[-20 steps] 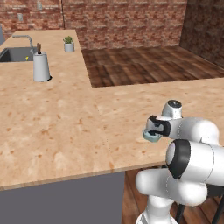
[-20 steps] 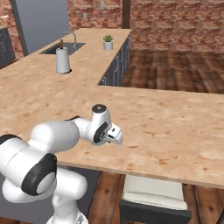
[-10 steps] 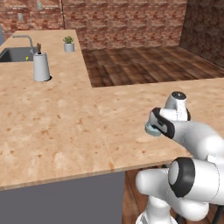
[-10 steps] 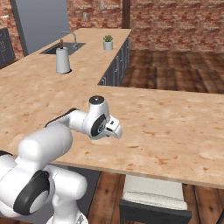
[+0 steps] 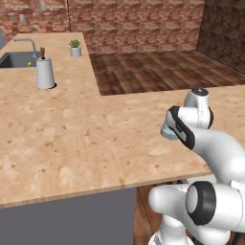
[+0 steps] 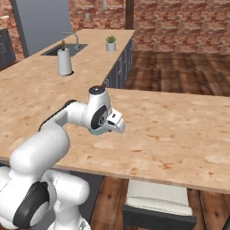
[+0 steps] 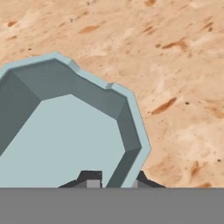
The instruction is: Pick the cup and tupperware and place them in the sink. Then turn on the water.
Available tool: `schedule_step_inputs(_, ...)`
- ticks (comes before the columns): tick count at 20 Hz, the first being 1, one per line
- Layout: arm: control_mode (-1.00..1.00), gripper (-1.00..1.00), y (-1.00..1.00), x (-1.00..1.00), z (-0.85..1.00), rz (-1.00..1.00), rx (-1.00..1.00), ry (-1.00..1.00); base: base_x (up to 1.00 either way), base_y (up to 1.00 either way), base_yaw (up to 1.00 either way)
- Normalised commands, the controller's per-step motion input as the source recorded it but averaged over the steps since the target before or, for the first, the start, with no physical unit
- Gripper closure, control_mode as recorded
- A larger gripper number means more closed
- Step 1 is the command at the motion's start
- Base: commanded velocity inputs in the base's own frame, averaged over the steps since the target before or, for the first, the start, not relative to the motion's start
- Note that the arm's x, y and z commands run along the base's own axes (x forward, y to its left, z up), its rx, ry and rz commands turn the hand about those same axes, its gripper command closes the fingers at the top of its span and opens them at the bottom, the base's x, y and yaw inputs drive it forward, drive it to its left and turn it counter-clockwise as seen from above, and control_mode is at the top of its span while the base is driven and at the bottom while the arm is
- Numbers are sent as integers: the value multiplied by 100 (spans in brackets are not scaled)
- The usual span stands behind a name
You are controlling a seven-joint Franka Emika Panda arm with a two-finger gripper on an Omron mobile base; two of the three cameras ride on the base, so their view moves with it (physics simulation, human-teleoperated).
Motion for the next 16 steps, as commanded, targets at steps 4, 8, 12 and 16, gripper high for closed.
schedule_step_inputs(4, -100, 100, 0, -9, 50, 0, 0, 0, 0, 0, 0)
schedule_step_inputs(8, -100, 100, 16, -8, 42, 0, -1, 0, 0, 0, 0)
schedule_step_inputs(12, -100, 100, 9, -13, 28, 0, 0, 0, 0, 0, 0)
schedule_step_inputs(16, -100, 100, 8, -25, 19, 0, 0, 0, 0, 0, 0)
